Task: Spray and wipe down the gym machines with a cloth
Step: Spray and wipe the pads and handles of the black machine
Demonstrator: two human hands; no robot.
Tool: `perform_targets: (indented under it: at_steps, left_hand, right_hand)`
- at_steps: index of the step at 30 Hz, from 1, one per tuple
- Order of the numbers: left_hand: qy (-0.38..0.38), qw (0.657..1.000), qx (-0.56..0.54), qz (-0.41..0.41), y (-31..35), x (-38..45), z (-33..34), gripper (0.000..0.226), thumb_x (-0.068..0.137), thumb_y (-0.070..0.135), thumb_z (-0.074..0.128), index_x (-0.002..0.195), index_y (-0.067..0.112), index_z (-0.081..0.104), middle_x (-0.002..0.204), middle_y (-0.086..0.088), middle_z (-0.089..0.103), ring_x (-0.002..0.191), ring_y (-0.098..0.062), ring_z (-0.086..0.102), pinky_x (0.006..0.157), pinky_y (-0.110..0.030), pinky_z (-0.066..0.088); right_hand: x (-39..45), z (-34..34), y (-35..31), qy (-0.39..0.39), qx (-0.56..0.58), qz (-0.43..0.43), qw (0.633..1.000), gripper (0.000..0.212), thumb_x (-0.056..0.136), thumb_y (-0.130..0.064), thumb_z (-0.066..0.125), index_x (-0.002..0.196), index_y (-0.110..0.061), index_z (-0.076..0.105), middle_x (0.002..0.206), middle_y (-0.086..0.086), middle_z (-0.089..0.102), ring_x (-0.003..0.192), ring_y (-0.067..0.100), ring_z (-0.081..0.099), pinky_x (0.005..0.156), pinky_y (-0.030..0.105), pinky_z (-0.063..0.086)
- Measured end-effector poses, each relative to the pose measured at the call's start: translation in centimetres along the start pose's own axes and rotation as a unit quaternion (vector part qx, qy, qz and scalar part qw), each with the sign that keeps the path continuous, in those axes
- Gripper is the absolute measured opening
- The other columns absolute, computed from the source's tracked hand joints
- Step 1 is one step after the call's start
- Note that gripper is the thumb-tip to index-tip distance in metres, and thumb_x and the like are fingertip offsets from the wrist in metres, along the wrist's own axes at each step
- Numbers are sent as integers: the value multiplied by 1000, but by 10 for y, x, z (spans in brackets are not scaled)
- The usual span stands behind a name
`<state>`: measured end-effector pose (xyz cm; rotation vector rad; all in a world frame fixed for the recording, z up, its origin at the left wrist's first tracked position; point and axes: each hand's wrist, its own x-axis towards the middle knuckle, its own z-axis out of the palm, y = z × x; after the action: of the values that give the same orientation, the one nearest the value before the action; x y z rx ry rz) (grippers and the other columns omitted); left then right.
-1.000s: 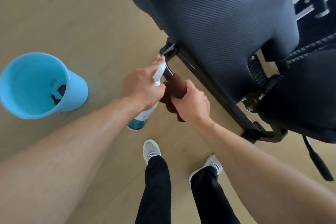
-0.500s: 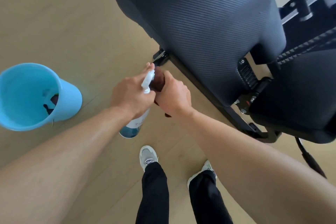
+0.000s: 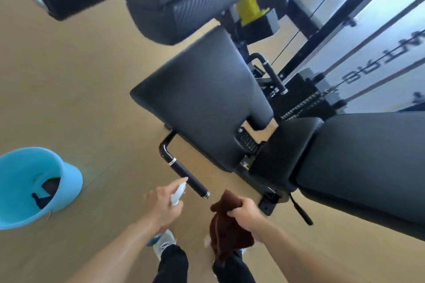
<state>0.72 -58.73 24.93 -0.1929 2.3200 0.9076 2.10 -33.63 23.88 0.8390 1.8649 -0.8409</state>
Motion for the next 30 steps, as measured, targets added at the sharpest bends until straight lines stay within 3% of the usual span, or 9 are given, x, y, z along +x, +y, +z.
perform_targets:
  at_steps: [2,4,7,10,12,15,19,23,30]
  left_hand:
    - [5,993,-120,10,30,-19,6,61,86,-2,59,118,51,59,95,1,74,59,-4,57,59,-14,41]
    - [4,986,-162,29,76,-28,6,59,87,-3,59,110,52,62,96,-2,73,77,-9,64,71,-22,46]
    - [3,990,-125,72,143,-27,9,50,88,16,60,119,54,60,93,8,74,84,-13,65,73,-30,51]
    - [-2,989,-30,145,214,-31,10,43,94,34,55,134,51,49,100,21,70,79,-4,58,65,-20,43]
    - [-3,982,-11,187,262,-34,14,45,94,34,54,135,50,48,101,20,71,85,-7,61,73,-25,48]
    - [-10,974,-2,225,322,-36,23,47,90,34,53,134,51,46,98,18,72,89,-12,65,84,-37,53]
    - [8,963,10,268,383,-43,45,37,90,30,57,122,46,48,96,19,71,87,-13,65,81,-36,51]
    - [-20,955,46,292,421,-50,65,19,88,26,59,105,35,56,94,13,68,78,-8,60,66,-27,43]
    - [-87,952,49,289,458,-45,67,7,86,27,61,93,25,63,85,6,65,78,-10,62,61,-25,46]
  right_hand:
    - [-52,-35,0,6,138,-41,990,36,91,2,56,115,-21,70,99,7,79,94,26,75,95,49,60]
    - [-107,-80,-3,28,305,-108,946,43,85,10,49,113,-12,74,101,15,79,95,32,76,95,57,59]
    - [-177,-144,-12,118,467,-153,863,41,88,10,47,117,-7,71,102,25,76,89,37,71,86,54,59]
    - [-242,-211,-13,244,537,-202,782,42,91,8,48,119,-17,68,91,12,77,87,34,70,82,48,59]
    - [-287,-257,-3,409,447,-234,761,47,92,8,50,121,-25,68,88,0,75,95,29,68,94,47,54]
    - [-323,-316,28,579,104,-239,773,61,90,6,57,142,-26,56,124,1,66,118,28,56,100,41,44]
    - [-298,-355,71,496,-275,-54,822,69,94,-25,56,158,-36,35,167,-4,32,157,28,16,127,52,16]
    - [-279,-379,79,461,-288,-77,836,59,100,-48,45,157,-40,37,169,-8,29,160,24,8,130,51,4]
    - [-270,-400,81,457,-206,-106,859,55,100,-49,49,154,-41,43,174,-6,9,160,15,-8,130,44,-6]
